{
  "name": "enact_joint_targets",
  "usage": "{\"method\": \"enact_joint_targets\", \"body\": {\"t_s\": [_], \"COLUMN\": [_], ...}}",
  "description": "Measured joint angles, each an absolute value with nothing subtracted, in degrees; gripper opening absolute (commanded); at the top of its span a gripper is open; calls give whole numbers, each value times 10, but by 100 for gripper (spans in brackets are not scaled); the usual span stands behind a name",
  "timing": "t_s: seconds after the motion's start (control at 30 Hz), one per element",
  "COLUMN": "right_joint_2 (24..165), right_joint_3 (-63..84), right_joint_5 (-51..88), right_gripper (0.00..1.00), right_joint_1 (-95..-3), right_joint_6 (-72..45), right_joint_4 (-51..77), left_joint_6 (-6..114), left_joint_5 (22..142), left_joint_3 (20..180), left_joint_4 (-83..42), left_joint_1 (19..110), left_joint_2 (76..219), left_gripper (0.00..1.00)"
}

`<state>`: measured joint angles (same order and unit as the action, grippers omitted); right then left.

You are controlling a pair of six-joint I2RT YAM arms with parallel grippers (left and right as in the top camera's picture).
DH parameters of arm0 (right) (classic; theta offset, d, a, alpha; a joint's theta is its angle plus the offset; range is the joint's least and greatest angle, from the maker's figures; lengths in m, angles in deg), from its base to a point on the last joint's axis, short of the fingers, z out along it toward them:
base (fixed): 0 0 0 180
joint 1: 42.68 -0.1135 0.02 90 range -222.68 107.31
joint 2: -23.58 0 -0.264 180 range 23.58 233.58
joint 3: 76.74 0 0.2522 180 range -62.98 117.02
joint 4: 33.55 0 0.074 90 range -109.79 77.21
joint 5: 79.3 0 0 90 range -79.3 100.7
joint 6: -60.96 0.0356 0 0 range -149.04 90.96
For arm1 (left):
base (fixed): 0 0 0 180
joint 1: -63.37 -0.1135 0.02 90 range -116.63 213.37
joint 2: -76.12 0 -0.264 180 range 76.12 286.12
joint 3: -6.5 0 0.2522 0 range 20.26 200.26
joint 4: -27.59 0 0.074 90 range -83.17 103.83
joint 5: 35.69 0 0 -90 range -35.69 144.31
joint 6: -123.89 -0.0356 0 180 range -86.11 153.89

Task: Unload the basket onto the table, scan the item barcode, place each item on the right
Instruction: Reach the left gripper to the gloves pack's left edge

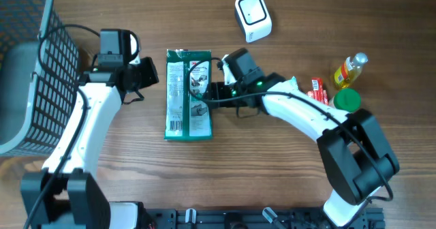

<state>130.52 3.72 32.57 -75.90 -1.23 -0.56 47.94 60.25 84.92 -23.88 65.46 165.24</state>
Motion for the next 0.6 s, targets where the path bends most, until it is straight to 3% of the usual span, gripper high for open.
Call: {"method": "enact_joint_targets", "body": {"t_s": [0.6], "right_joint_2": [1305], "right_joint_3": [37], "right_joint_5": [373], "right_gripper": [64], "right_joint_1": [-739], "right_joint_6": [-53], "right_joint_4": [8], "left_joint_6": [479], "left_joint_5": [676], "left_joint_3": [823], "left_joint_4": [-230], "left_joint_1": [656], "left_joint_2": [1798], "left_gripper": [4]}}
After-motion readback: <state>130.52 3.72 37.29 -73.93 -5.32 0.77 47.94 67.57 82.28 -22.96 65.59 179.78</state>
